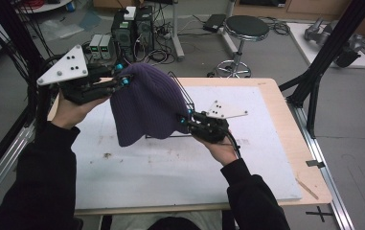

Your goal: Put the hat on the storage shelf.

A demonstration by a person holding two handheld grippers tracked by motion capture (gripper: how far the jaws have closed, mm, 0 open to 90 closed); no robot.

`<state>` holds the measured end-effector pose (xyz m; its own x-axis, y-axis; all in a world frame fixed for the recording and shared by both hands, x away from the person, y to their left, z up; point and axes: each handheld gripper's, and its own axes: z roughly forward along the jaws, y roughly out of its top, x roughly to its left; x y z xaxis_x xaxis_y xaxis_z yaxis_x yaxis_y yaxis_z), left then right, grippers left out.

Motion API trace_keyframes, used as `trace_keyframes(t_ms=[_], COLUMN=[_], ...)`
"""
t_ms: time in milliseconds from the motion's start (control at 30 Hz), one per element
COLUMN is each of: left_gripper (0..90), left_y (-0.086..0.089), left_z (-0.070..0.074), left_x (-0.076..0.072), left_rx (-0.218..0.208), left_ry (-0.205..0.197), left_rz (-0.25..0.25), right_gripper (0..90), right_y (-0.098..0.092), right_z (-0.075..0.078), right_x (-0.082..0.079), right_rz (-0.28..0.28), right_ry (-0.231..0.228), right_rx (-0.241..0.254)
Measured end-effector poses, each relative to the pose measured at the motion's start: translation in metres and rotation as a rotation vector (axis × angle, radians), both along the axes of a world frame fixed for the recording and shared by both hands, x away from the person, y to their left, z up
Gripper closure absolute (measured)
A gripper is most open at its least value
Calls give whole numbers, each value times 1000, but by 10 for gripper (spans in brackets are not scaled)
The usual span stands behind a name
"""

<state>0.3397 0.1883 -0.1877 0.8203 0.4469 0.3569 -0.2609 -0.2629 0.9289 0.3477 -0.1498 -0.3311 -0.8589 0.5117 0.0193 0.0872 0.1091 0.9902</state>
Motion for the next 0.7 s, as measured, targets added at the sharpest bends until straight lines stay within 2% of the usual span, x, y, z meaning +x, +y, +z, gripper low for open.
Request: trace_keyframes(t_ms=[167, 333, 567, 700], left_gripper=[812, 811, 811, 811], left_y=[3, 5, 9, 8], left_z=[7, 12, 15, 22], left_x=[9, 15, 29, 37], left_rx=[-26, -68, -108, -109], left_ry=[-1, -33, -42, -73], left_rz=[18, 48, 91, 113], right_gripper=[814, 814, 813, 811], right_y=[1, 3, 3, 2], right_z=[15, 28, 45, 53], right_x=[8, 14, 24, 29], right_rz=[-2, -18, -55, -75], right_ry=[-11, -44, -80, -95], right_rx=[-12, -26, -10, 8])
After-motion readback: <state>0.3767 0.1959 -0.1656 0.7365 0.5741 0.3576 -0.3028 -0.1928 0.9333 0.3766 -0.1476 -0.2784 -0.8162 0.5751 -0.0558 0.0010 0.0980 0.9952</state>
